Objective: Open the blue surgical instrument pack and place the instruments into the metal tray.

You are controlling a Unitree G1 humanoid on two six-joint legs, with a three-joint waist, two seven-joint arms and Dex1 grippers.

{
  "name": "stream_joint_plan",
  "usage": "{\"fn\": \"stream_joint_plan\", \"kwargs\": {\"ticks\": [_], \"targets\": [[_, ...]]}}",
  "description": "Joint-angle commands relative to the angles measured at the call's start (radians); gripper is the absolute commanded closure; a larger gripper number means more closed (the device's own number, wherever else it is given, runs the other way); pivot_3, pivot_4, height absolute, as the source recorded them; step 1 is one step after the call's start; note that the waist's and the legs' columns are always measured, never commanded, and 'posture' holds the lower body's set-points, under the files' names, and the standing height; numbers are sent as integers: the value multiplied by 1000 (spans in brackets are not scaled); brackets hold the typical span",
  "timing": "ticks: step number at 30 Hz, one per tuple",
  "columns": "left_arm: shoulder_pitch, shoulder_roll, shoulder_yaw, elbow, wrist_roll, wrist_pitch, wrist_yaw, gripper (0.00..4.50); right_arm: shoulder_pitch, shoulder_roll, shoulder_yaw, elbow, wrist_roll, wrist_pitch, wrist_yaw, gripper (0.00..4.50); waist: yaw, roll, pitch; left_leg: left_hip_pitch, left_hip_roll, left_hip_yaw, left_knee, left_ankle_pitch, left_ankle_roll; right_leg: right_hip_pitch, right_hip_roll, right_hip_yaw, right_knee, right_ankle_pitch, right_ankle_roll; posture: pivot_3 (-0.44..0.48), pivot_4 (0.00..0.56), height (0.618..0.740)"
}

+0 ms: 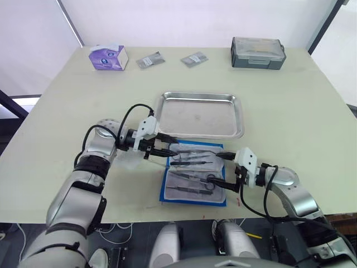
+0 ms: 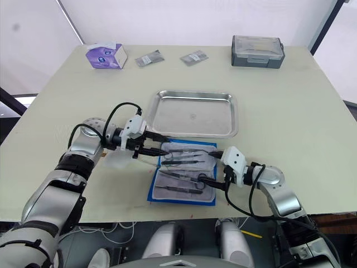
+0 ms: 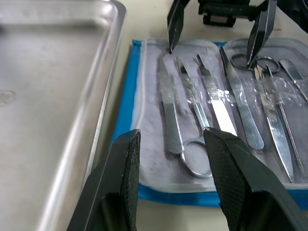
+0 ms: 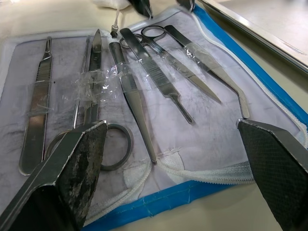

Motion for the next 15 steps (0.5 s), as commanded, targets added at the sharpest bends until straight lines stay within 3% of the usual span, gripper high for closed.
{"fn": "stream_joint_plan", "kwargs": {"ticks": [1, 6, 15], "targets": [[-26, 42, -12, -52, -74, 32, -51, 2284, 24, 2, 46, 62, -40, 32, -7, 0, -1, 0, 0, 0, 0, 0, 0, 0, 0, 0, 0, 0, 0, 0, 0, 0, 150, 731], [-16, 98, -84, -128, -136, 87, -51, 2284, 20, 4, 46, 67, -41, 29, -7, 0, -1, 0, 0, 0, 0, 0, 0, 0, 0, 0, 0, 0, 0, 0, 0, 0, 150, 731], [15, 68, -112, -128, -125, 103, -51, 2284, 23, 8, 48, 71, -42, 23, -5, 0, 1, 0, 0, 0, 0, 0, 0, 0, 0, 0, 0, 0, 0, 0, 0, 0, 150, 731]]}}
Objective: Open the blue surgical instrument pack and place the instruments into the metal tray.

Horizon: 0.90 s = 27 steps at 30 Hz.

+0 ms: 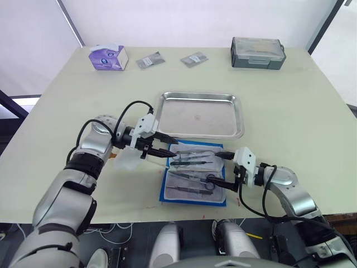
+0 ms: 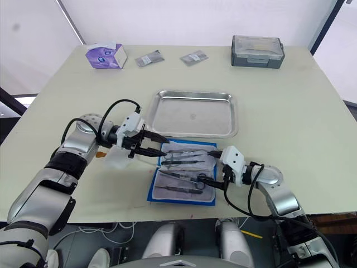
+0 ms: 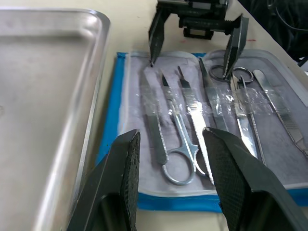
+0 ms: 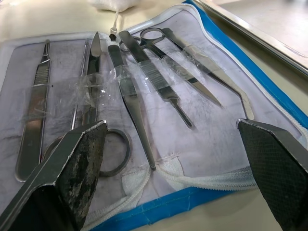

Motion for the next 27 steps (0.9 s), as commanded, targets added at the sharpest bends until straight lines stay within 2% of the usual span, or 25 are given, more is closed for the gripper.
{"fn": "stream_joint_plan", "kwargs": {"ticks": [1, 13, 27], "targets": [[-1, -16, 3, 6, -10, 17, -45, 2284, 30, -6, 45, 60, -41, 27, -2, 0, 1, 0, 0, 0, 0, 0, 0, 0, 0, 0, 0, 0, 0, 0, 0, 0, 150, 731], [-43, -108, 79, 188, 149, -90, -40, 2284, 31, -4, 47, 60, -43, 22, -6, 0, 1, 0, 0, 0, 0, 0, 0, 0, 0, 0, 0, 0, 0, 0, 0, 0, 150, 731], [-64, -176, 163, 268, 266, -142, -12, 2284, 41, -5, 50, 50, -43, 23, -13, 0, 1, 0, 0, 0, 0, 0, 0, 0, 0, 0, 0, 0, 0, 0, 0, 0, 150, 731]]}}
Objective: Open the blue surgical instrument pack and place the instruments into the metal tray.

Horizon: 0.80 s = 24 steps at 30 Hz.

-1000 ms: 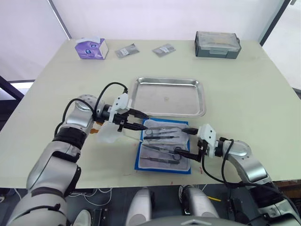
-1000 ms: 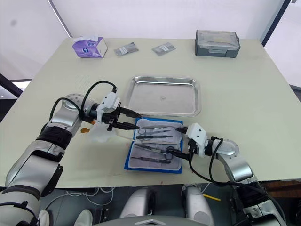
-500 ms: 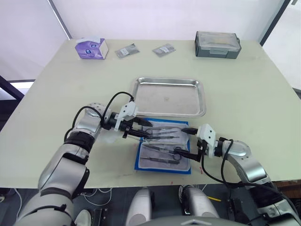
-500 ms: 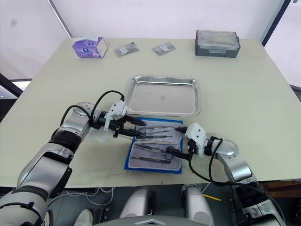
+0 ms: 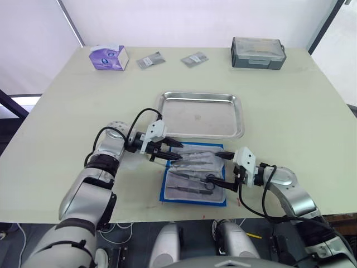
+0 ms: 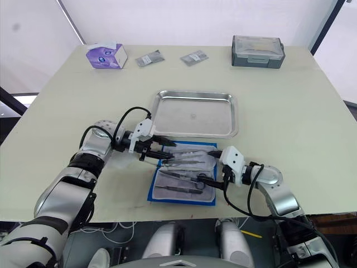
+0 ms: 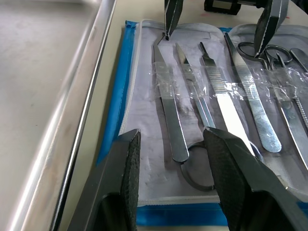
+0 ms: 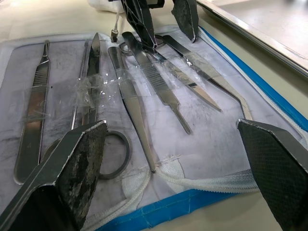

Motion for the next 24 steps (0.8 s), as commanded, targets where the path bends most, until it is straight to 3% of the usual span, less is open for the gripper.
{"fn": "stream_joint_plan", "kwargs": {"ticks": [1, 9, 12, 15, 16, 24], "targets": [[-17, -4, 26, 20, 35, -25, -9, 2284, 33, -5, 46, 45, -43, 33, -7, 0, 0, 0, 0, 0, 0, 0, 0, 0, 0, 0, 0, 0, 0, 0, 0, 0, 150, 731], [-19, -23, 44, 41, 77, -34, -7, 2284, 42, -8, 48, 38, -41, 37, -8, 0, 1, 0, 0, 0, 0, 0, 0, 0, 0, 0, 0, 0, 0, 0, 0, 0, 150, 731], [-4, -25, 38, 34, 93, -44, -21, 2992, 43, -9, 48, 38, -40, 37, -10, 0, 1, 0, 0, 0, 0, 0, 0, 0, 0, 0, 0, 0, 0, 0, 0, 0, 150, 731], [11, -29, 40, 18, 86, -31, -40, 4239, 46, -9, 49, 35, -39, 39, -11, 0, 1, 0, -1, 0, 0, 0, 0, 0, 0, 0, 0, 0, 0, 0, 0, 0, 150, 731], [16, -29, 39, 11, 81, -25, -44, 4446, 46, -8, 49, 34, -39, 40, -12, 0, 1, 0, -2, 0, 0, 0, 0, 0, 0, 0, 0, 0, 0, 0, 0, 0, 150, 731], [29, -23, 38, -18, 78, -10, -47, 4446, 44, -7, 51, 35, -39, 42, -12, 0, 0, 0, -2, 0, 0, 0, 0, 0, 0, 0, 0, 0, 0, 0, 0, 0, 150, 731]]}}
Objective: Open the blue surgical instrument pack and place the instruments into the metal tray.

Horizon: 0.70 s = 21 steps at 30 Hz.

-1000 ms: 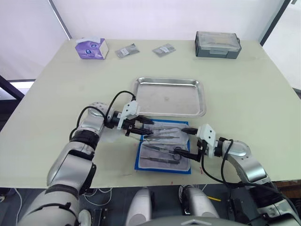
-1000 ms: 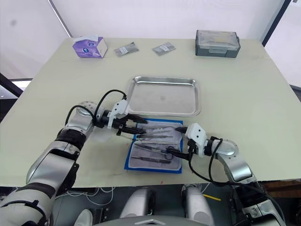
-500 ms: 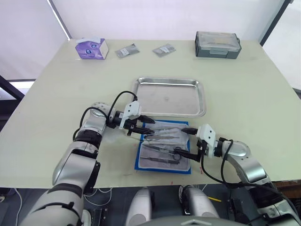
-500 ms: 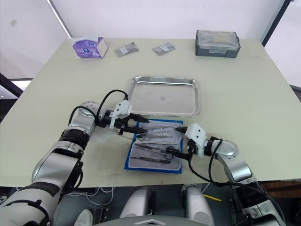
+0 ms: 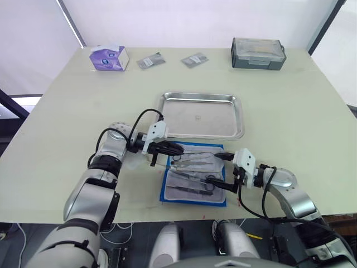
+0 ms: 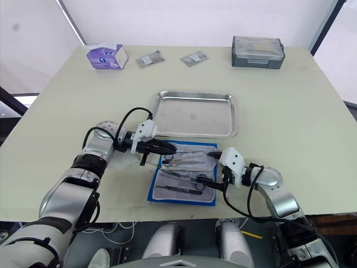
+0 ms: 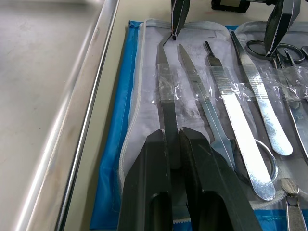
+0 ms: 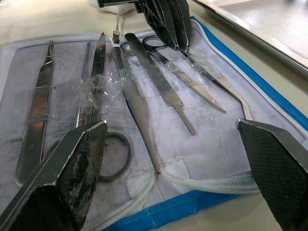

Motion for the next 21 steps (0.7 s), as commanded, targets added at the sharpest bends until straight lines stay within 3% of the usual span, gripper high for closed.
{"fn": "stream_joint_plan", "kwargs": {"ticks": [1, 21], "targets": [[19, 6, -10, -24, 11, 7, -48, 4446, 27, -7, 46, 50, -39, 41, 0, 0, 0, 0, 0, 0, 0, 0, 0, 0, 0, 0, 0, 0, 0, 0, 0, 0, 150, 731], [16, 66, 7, -194, 26, 109, -32, 4446, 15, -5, 60, 76, -43, 52, -1, 0, -9, 0, 0, 0, 0, 0, 0, 0, 0, 0, 1, 0, 0, 0, 0, 0, 150, 731]]}}
